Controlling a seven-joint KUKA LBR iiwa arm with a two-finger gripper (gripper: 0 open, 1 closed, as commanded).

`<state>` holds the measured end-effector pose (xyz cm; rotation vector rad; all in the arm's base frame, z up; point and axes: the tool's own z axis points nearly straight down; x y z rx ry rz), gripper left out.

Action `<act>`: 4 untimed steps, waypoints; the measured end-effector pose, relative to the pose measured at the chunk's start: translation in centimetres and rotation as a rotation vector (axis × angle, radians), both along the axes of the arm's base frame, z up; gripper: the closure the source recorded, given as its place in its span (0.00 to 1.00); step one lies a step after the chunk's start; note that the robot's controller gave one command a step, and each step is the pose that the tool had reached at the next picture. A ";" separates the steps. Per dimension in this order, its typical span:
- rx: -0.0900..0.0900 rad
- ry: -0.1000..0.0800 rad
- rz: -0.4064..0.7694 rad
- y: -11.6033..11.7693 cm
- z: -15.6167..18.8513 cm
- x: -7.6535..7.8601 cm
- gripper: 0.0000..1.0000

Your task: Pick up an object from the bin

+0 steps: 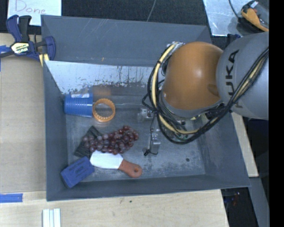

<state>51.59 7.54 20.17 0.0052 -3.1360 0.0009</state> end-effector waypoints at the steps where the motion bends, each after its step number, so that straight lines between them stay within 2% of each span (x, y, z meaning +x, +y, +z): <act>1: 0.001 -0.009 -0.004 0.0 0.5 0.2 0.00; 2: 0.002 -0.012 0.187 4.8 -11.8 4.6 0.00; 3: 0.002 -0.021 0.163 6.4 -4.7 4.5 0.00; 4: 0.000 -0.007 0.203 5.1 -13.1 4.6 0.00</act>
Offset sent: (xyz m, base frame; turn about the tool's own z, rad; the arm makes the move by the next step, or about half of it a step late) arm 0.0474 0.0523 -0.1317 -0.2039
